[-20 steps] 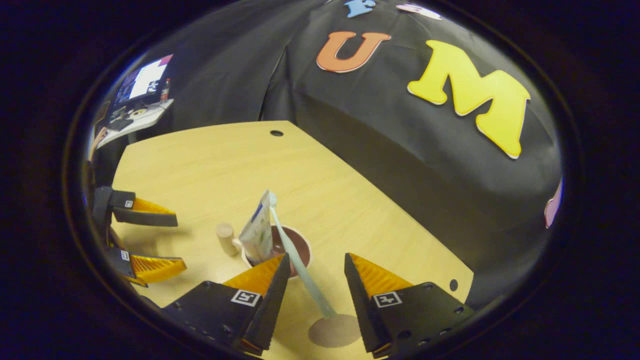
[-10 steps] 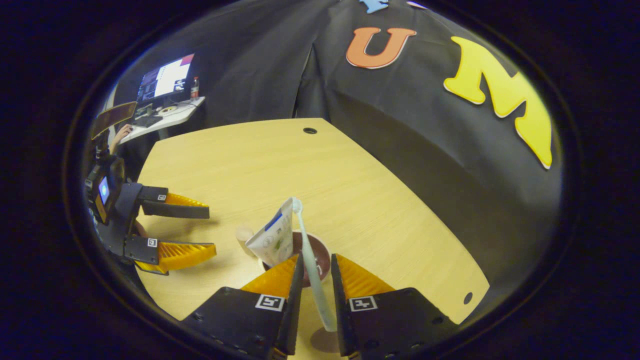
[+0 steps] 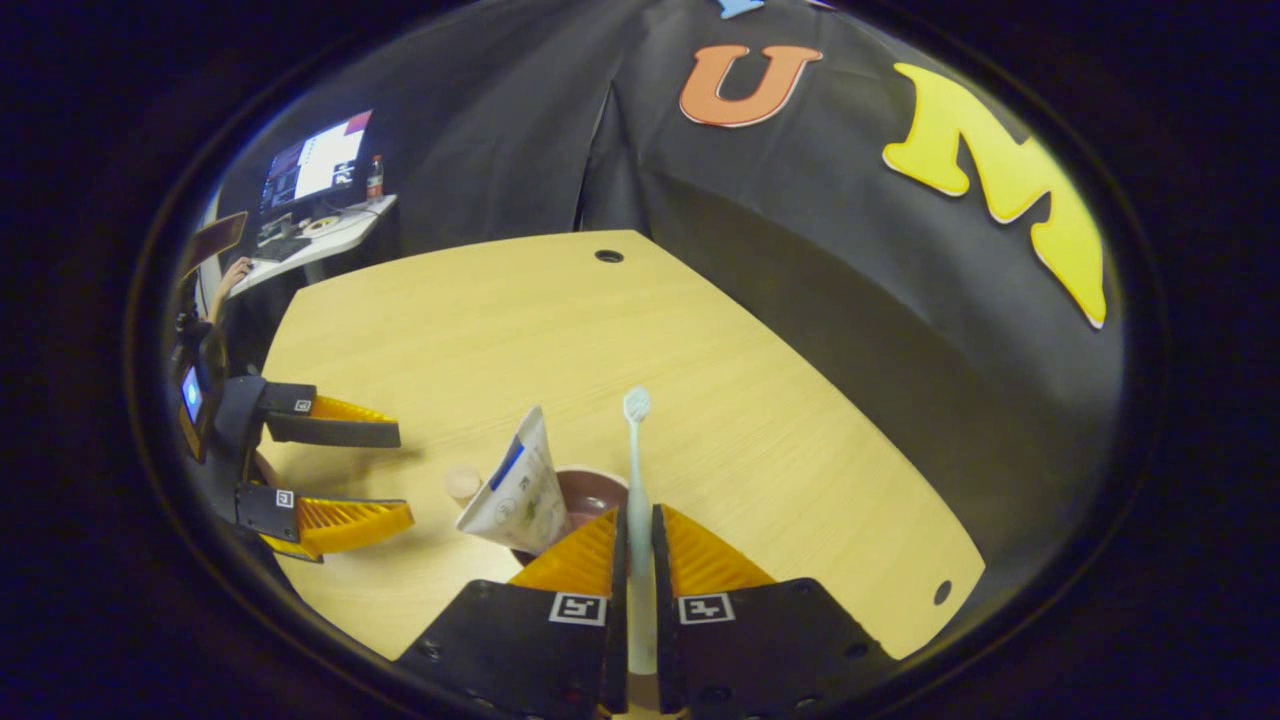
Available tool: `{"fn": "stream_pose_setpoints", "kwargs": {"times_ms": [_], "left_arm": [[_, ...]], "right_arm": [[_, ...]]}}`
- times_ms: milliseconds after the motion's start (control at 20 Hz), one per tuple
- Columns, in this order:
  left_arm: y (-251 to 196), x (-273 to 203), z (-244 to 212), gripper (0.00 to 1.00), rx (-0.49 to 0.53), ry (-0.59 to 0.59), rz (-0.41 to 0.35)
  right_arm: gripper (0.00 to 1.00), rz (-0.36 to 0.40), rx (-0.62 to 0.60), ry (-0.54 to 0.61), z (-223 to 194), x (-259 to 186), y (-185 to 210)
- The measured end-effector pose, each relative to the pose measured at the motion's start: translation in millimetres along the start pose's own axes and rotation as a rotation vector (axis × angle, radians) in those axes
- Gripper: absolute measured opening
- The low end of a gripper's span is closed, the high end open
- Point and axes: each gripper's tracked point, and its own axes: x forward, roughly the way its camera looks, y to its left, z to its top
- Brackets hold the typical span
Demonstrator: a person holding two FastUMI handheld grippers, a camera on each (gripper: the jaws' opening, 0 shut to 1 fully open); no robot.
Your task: Put the toothbrush and toothpaste on the desktop into the cup, then pick up the cup and place it on the coaster on the desktop.
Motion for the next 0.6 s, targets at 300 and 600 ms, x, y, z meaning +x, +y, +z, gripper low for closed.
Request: {"fn": "stream_pose_setpoints", "kwargs": {"times_ms": [300,600], "left_arm": [[-1,-3,3,0.99,0.007,-0.013,-0.008],[-1,-4,4,0.99,0.017,-0.022,-0.016]], "right_arm": [[0.04,0.035,0.123,-0.051,1,-5,-4],[0.04,0.056,0.328,-0.345,45,-41,-14]]}}
